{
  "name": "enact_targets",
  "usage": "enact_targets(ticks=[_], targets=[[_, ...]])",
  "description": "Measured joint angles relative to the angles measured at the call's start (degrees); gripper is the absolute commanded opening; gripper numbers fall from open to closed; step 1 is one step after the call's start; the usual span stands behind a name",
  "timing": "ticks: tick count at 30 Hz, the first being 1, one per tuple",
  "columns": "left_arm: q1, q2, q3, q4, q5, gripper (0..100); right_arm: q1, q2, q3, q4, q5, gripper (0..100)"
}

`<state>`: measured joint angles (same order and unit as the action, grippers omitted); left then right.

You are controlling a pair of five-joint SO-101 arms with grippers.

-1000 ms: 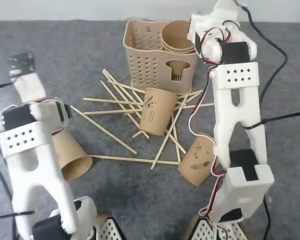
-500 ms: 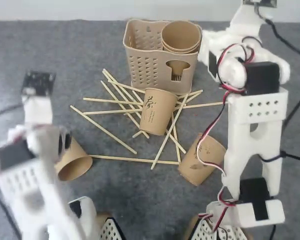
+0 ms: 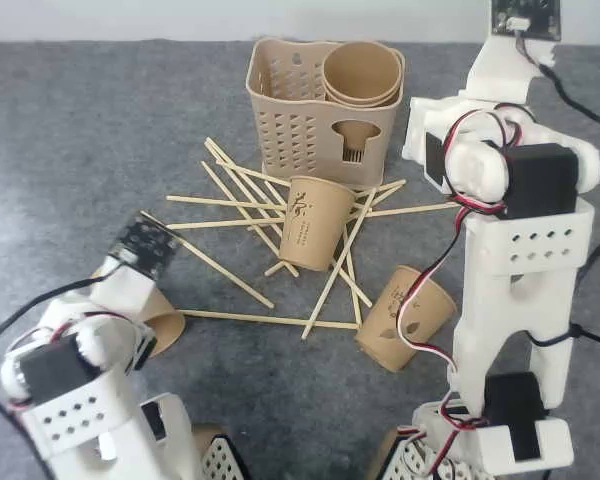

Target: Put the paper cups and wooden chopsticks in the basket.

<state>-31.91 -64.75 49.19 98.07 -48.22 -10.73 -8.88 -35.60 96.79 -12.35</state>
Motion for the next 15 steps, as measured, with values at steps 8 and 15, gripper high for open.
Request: enact_targets(ticks=[8, 15], targets=[[0.26, -6.07, 9.32, -5.71, -5.63, 18, 0.00, 0.00, 0.00, 0.09, 0.00, 24.6], [0.18, -13.71, 22.95, -18.29, -5.63, 18, 0.09, 0.00, 0.00, 0.09, 0.00, 24.6]])
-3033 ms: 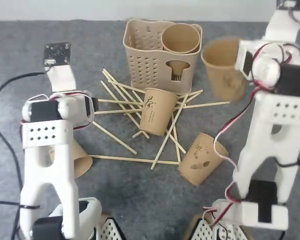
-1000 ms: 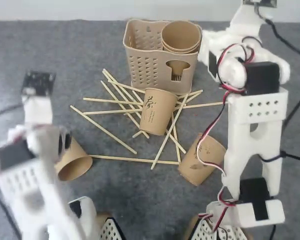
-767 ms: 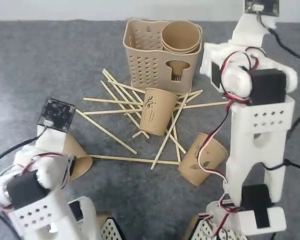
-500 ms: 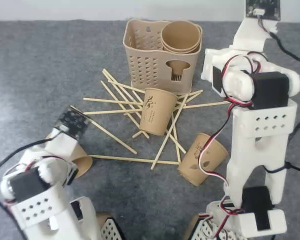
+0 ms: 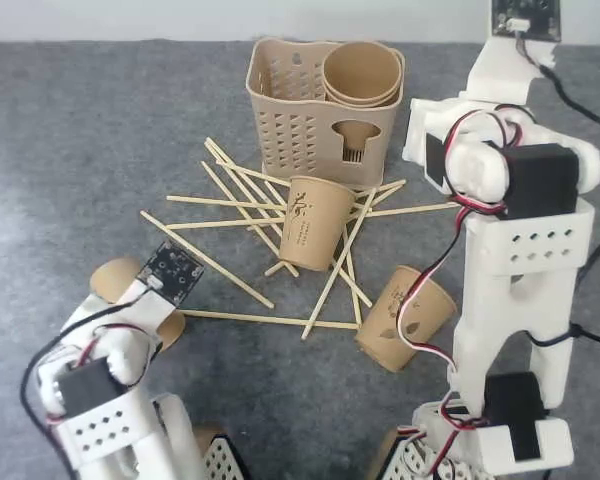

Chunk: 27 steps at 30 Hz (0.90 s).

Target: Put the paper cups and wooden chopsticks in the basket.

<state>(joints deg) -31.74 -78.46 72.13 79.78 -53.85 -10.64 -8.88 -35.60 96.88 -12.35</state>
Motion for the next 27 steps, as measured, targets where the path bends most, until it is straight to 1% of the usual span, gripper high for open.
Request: enact_targets(ticks=[2, 6, 11, 14, 16, 20, 21, 24, 27], targets=[[0.00, -1.67, 2.90, -2.37, -0.09, 16, 0.00, 0.00, 0.00, 0.00, 0.00, 24.6], [0.00, -5.19, 7.56, -5.45, -0.09, 1, 0.00, 0.00, 0.00, 0.00, 0.00, 24.6], [2.55, -11.08, 10.02, -6.42, -0.09, 1, 0.00, 0.00, 0.00, 0.00, 0.00, 24.6], [3.25, -14.77, 9.93, -4.22, 0.35, 1, 0.00, 0.00, 0.00, 0.70, 0.00, 24.5], [3.60, -16.88, 8.09, -2.29, 4.13, 1, 0.00, 0.00, 0.00, 1.76, 0.00, 24.5], [3.78, -20.22, -0.44, 0.62, 18.11, 1, 0.00, 0.00, 0.26, 3.43, 0.00, 24.5], [4.48, -19.78, -2.90, 1.41, 20.13, 1, 0.70, 0.00, 0.97, 3.43, 0.00, 24.5], [9.05, -14.68, -10.55, 4.84, 22.68, 1, 3.52, -0.26, 5.01, 3.43, 0.00, 24.5], [11.60, -4.40, -19.52, 7.56, 26.99, 1, 6.33, -0.26, 10.02, 3.52, 0.35, 24.5]])
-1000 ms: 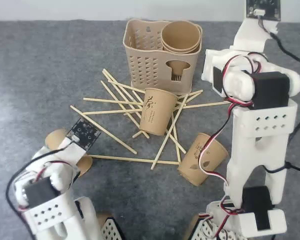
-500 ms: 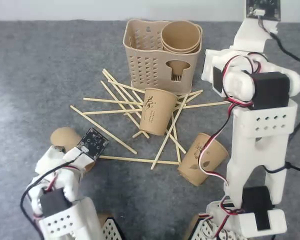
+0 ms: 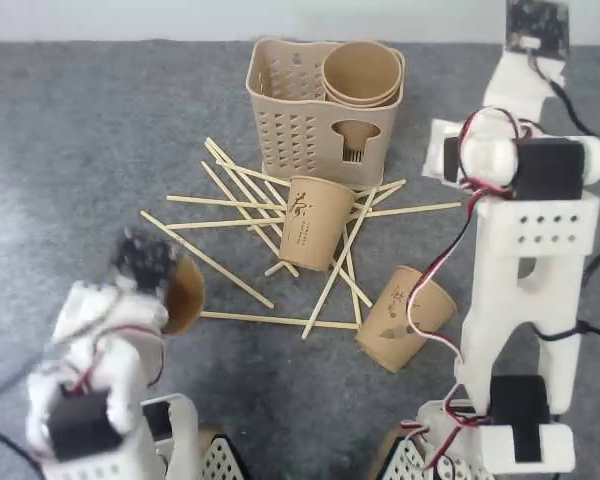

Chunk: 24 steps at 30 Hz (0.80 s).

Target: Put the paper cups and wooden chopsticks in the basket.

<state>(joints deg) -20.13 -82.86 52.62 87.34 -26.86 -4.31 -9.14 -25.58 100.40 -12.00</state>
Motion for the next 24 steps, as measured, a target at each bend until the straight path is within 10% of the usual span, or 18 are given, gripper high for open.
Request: enact_targets(ticks=[9, 24], targets=[[5.63, 42.37, -32.88, 6.68, 11.25, 1, 8.70, -0.35, 16.35, -2.37, 5.36, 24.5], [24.44, 75.78, -79.82, 11.34, 32.53, 1, 10.81, -21.54, 49.23, -10.90, 16.70, 24.5]])
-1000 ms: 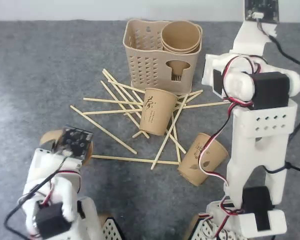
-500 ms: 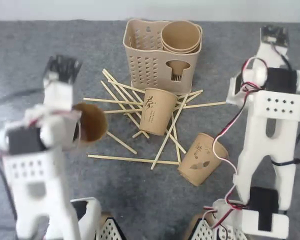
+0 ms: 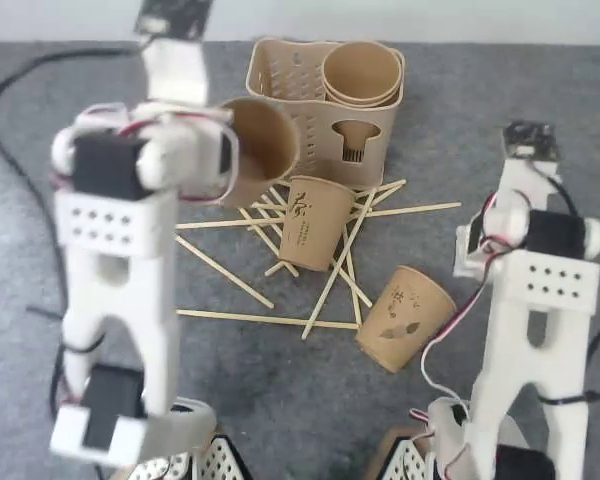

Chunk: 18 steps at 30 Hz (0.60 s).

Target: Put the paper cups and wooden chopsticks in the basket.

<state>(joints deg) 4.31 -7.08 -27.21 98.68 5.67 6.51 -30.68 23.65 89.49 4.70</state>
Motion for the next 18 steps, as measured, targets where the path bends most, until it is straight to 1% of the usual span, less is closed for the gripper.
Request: enact_targets(ticks=[3, 7, 10, 13, 15, 18], targets=[[3.08, 5.27, -8.62, 0.00, 2.64, 1, 0.00, -1.76, 7.21, -4.84, 1.49, 24.5], [6.59, 11.34, -21.98, 0.09, 6.33, 1, 0.00, -2.99, 18.64, -13.63, 1.67, 24.5], [8.00, 16.26, -32.09, 0.09, 9.14, 1, -1.49, -3.87, 25.23, -19.52, 1.67, 24.5], [8.35, 21.63, -40.44, -0.09, 12.31, 1, -2.02, -5.19, 27.78, -21.36, 1.67, 24.5], [8.44, 25.23, -43.52, -2.11, 14.33, 1, -2.02, -6.33, 29.01, -21.80, 1.67, 24.5], [9.23, 29.80, -44.84, -5.19, 16.53, 1, -2.46, -7.91, 31.74, -23.12, 1.41, 24.5]])
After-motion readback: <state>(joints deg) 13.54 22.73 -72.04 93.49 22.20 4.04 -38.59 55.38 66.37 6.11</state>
